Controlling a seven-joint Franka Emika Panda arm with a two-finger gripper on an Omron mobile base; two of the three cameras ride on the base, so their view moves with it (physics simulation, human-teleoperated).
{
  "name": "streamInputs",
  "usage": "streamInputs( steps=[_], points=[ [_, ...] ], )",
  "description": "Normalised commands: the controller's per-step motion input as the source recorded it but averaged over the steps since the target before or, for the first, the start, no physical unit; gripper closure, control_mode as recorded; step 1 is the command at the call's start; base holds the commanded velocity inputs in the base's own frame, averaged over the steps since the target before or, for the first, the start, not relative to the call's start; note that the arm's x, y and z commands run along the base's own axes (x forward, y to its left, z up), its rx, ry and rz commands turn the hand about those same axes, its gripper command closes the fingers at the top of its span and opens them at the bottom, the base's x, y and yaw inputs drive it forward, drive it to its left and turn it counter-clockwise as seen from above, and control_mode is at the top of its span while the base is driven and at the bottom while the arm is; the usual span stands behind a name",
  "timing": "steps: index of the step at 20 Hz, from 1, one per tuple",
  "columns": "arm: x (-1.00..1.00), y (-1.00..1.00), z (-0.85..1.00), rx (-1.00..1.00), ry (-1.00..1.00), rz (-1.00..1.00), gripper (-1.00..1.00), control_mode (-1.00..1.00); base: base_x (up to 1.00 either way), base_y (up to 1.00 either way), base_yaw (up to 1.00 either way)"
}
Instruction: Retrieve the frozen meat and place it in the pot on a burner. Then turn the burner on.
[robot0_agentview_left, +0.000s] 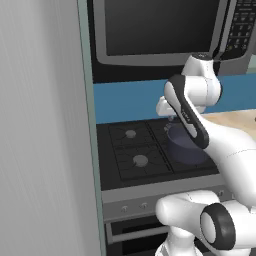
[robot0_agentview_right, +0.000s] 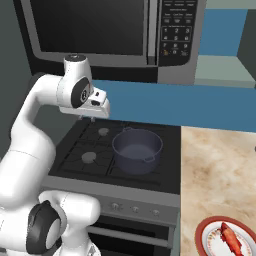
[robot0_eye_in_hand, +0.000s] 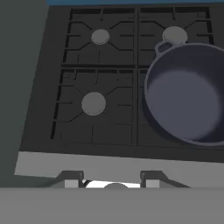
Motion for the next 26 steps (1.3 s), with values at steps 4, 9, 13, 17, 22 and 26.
streamInputs(
  steps=[4, 9, 13, 17, 22, 26],
  points=[
    [-0.25, -0.34, 0.0, 0.0, 0.0, -0.05, -1.0, -1.0, 0.0, 0.0, 0.0],
    [-0.68, -0.81, 0.0, 0.0, -0.03, -0.03, -1.0, -1.0, 0.0, 0.0, 0.0],
    [-0.77, -0.82, 0.0, 0.0, 0.0, -0.05, -1.0, -1.0, 0.0, 0.0, 0.0],
    [-0.76, -0.99, 0.0, -0.08, 0.0, -0.21, -1.0, -1.0, 0.0, 0.0, 0.0],
    [-0.42, -1.0, -0.16, -0.12, 0.02, -0.24, -1.0, -1.0, 0.0, 0.0, 0.0],
    [0.0, -1.0, -0.46, -0.07, 0.04, -0.2, -1.0, -1.0, 0.0, 0.0, 0.0]
  ],
)
